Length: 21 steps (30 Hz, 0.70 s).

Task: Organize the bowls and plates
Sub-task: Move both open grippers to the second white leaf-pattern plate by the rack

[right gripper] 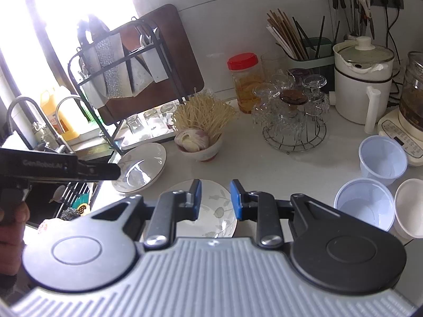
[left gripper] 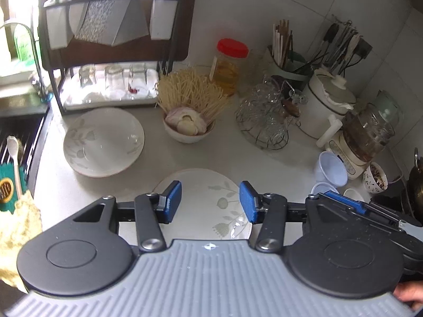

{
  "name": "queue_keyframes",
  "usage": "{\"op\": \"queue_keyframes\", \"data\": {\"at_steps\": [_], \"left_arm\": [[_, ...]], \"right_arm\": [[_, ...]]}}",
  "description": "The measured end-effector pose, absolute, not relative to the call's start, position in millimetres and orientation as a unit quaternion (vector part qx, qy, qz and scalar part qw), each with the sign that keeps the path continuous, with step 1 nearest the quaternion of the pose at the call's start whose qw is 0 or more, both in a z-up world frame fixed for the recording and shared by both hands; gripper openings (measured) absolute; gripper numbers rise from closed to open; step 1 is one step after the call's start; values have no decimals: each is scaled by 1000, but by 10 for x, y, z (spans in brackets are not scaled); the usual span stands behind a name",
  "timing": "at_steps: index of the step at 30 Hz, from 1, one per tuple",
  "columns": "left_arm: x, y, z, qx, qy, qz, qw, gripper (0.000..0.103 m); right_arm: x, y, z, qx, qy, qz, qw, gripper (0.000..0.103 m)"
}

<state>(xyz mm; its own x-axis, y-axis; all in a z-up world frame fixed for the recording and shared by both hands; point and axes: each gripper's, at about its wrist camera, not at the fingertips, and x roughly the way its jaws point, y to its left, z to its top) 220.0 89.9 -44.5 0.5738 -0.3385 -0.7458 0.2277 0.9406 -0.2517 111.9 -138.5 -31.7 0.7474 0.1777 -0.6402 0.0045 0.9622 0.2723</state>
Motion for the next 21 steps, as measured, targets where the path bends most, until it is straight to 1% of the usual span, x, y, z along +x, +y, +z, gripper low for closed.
{"op": "queue_keyframes", "data": {"at_steps": [9, 13, 21], "left_arm": [[2194, 951, -517, -54, 454, -147, 877, 55], [2166, 1081, -491, -69, 454, -142, 877, 58], [2118, 1343, -504, -86, 462, -125, 874, 59]], "right_arm": [[1122, -1324, -368, 129, 371, 53, 918, 28], [1115, -1260, -366, 134, 380, 55, 914, 28], [1123, -1134, -259, 120, 391, 46, 911, 28]]}}
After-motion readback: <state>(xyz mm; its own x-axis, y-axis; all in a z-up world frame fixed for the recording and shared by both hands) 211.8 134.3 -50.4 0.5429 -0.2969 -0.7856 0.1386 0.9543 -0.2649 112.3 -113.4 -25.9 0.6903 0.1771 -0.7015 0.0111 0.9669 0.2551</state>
